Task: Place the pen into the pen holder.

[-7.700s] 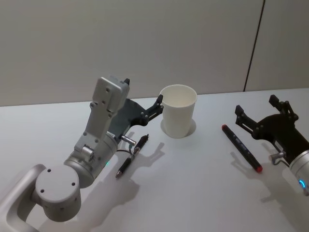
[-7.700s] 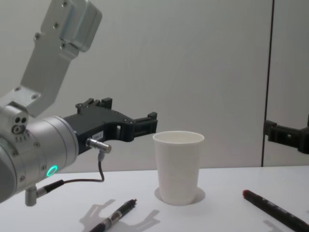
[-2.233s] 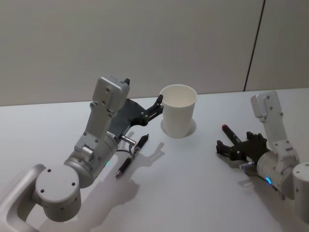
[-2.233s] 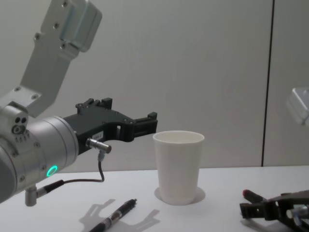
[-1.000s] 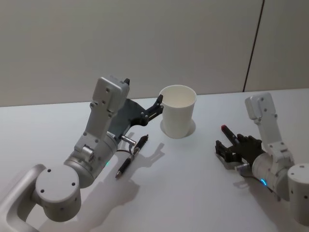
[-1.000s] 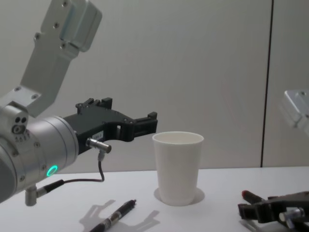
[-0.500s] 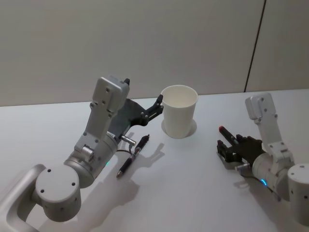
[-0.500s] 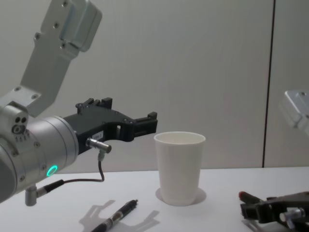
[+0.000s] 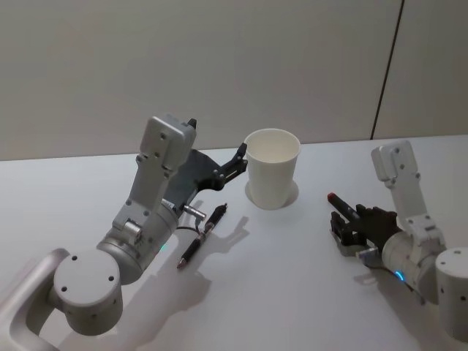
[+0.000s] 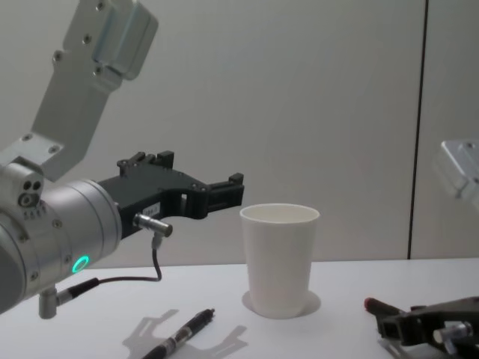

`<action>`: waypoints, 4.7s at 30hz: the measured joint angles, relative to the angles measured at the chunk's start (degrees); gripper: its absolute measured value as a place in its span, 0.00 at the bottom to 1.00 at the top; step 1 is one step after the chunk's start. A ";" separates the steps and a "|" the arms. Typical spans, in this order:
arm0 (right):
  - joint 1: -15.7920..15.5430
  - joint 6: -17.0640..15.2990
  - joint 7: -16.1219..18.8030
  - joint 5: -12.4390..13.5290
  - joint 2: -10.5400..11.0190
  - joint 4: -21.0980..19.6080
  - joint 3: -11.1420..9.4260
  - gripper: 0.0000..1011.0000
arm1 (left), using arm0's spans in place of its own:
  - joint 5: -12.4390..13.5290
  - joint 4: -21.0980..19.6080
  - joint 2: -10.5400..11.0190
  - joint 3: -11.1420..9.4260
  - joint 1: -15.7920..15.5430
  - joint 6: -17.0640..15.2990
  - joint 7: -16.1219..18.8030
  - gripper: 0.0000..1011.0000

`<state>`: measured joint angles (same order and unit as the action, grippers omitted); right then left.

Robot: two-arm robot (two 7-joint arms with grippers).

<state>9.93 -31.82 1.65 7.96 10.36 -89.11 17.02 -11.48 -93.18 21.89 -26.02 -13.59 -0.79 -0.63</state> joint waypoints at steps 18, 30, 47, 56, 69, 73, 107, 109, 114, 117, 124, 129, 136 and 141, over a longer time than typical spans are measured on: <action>-0.04 0.19 -0.02 0.00 -0.04 0.10 -0.15 0.36 | 0.00 0.00 0.00 0.00 0.00 0.00 0.00 0.99; -0.04 0.37 -0.11 -0.02 -0.07 0.17 -0.22 0.28 | 0.00 0.00 0.00 0.00 0.00 0.00 0.00 0.99; 0.02 1.66 0.29 -0.91 -0.09 0.22 -0.36 0.17 | 0.00 0.00 0.00 0.00 0.00 0.00 0.00 0.99; 0.31 5.17 1.23 -2.44 -0.08 0.37 -0.31 0.17 | 0.00 0.00 0.00 0.00 0.00 0.00 0.00 0.99; 1.05 14.06 2.57 -5.23 0.16 0.59 -0.50 0.17 | 0.00 0.00 0.00 0.00 0.00 0.00 0.00 0.99; 1.33 16.92 2.88 -5.82 0.24 0.67 -0.65 0.17 | 0.00 0.00 0.00 0.00 0.00 0.00 0.00 0.99; 13.28 49.74 8.03 -8.00 -4.25 13.64 -1.16 0.17 | 0.00 0.00 0.00 0.00 0.00 0.00 0.00 0.99; 14.21 50.99 8.31 -8.05 -4.73 15.30 -1.02 0.17 | 0.00 0.00 0.00 0.00 0.00 0.00 0.00 0.99; 16.96 54.20 9.02 -8.28 -6.23 19.64 -0.52 0.17 | 0.00 0.00 0.00 0.00 0.00 0.00 0.00 0.99; 18.79 56.31 9.49 -8.59 -7.27 22.83 -0.09 0.17 | 0.00 0.00 0.00 0.00 0.00 0.00 0.00 0.99; 21.25 58.82 10.26 -9.25 -8.72 27.59 0.67 0.17 | 0.00 0.00 0.00 0.00 0.00 0.00 0.00 0.99; 23.10 60.72 11.02 -9.66 -9.83 31.50 1.32 0.17 | 0.00 0.00 0.00 0.00 0.00 0.00 0.01 0.99; 24.87 62.93 12.21 -9.56 -10.98 35.77 1.94 0.17 | 0.00 0.00 0.00 0.00 0.00 0.00 0.00 0.99; 25.56 63.72 12.77 -9.26 -11.45 37.76 2.23 0.17 | 0.00 0.00 0.00 0.00 0.00 0.00 0.00 0.99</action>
<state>35.49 31.90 14.41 -1.30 -1.10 -51.35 19.25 -11.48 -93.18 21.89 -26.02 -13.59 -0.79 -0.62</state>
